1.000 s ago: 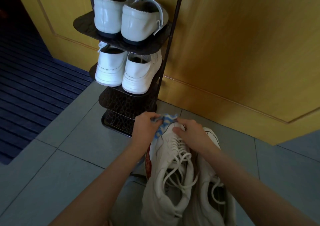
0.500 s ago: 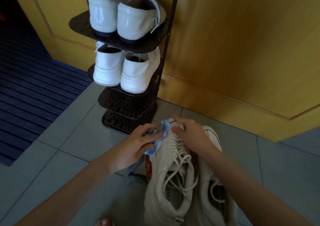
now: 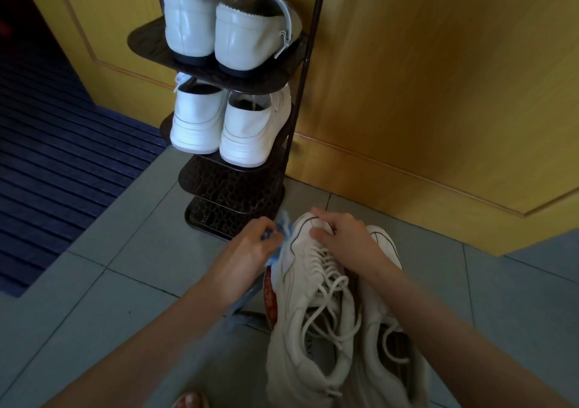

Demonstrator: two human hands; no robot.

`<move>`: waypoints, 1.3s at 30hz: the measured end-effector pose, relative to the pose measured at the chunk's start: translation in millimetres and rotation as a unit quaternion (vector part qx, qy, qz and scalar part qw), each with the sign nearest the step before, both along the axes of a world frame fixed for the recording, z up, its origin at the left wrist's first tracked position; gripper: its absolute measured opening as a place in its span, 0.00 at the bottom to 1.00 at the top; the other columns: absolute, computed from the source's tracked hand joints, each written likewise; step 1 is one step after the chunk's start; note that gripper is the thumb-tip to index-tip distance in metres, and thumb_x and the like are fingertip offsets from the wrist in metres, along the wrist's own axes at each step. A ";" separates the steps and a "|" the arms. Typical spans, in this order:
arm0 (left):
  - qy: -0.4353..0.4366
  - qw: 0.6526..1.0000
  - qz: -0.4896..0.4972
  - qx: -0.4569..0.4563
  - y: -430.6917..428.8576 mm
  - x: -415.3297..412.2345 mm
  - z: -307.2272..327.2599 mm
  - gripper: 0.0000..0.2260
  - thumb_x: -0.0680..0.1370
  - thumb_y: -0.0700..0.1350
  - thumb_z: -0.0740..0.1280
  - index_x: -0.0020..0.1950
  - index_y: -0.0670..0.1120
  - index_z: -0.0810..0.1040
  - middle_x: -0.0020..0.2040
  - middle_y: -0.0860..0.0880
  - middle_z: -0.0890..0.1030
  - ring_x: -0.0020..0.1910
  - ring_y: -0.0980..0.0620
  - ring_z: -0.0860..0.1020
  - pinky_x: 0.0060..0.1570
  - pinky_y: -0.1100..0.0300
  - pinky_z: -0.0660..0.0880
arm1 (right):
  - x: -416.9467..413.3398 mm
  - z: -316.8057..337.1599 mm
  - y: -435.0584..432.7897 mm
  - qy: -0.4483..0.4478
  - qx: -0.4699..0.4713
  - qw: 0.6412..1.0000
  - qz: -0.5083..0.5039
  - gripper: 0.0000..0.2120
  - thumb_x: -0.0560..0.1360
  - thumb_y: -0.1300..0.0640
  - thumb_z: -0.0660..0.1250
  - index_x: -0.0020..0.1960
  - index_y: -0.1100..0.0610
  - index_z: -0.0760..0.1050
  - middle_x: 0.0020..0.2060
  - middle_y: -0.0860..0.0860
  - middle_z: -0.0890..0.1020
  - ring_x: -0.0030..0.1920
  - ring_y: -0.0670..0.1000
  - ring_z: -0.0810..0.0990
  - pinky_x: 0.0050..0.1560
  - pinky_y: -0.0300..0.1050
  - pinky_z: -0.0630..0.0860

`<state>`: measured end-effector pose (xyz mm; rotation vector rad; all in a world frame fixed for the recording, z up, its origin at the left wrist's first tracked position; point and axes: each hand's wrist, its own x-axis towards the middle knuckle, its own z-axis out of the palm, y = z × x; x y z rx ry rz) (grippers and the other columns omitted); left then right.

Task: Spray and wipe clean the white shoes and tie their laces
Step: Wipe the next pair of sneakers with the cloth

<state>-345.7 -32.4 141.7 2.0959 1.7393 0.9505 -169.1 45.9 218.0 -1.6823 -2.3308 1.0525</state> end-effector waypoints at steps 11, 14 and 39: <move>-0.219 0.971 0.038 -0.084 -2.4 9.2 -12.7 0.10 0.77 0.34 0.63 0.57 0.37 0.78 0.50 0.48 0.74 0.45 0.70 0.73 0.45 0.77 0.66 | 0.1 -4.8 -1.1 0.001 0.009 1.000 0.001 0.22 0.79 0.52 0.61 0.73 0.48 0.63 0.68 0.51 0.72 0.68 0.51 0.69 0.62 0.39 0.64; -0.251 0.965 0.030 -0.075 -33.9 9.9 -12.6 0.09 0.76 0.38 0.64 0.54 0.42 0.79 0.51 0.54 0.74 0.51 0.67 0.74 0.50 0.76 0.67 | -0.5 -4.5 -1.9 0.008 0.008 1.000 -0.006 0.22 0.79 0.53 0.61 0.73 0.48 0.63 0.67 0.53 0.74 0.68 0.51 0.70 0.62 0.40 0.65; -0.106 0.989 -0.081 -0.066 43.2 3.7 15.0 0.14 0.77 0.34 0.64 0.60 0.43 0.79 0.55 0.44 0.73 0.53 0.54 0.74 0.51 0.75 0.66 | 9.5 1.4 -1.6 0.050 -0.057 0.997 -0.017 0.11 0.76 0.51 0.66 0.55 0.56 0.77 0.49 0.50 0.82 0.51 0.49 0.79 0.47 0.42 0.72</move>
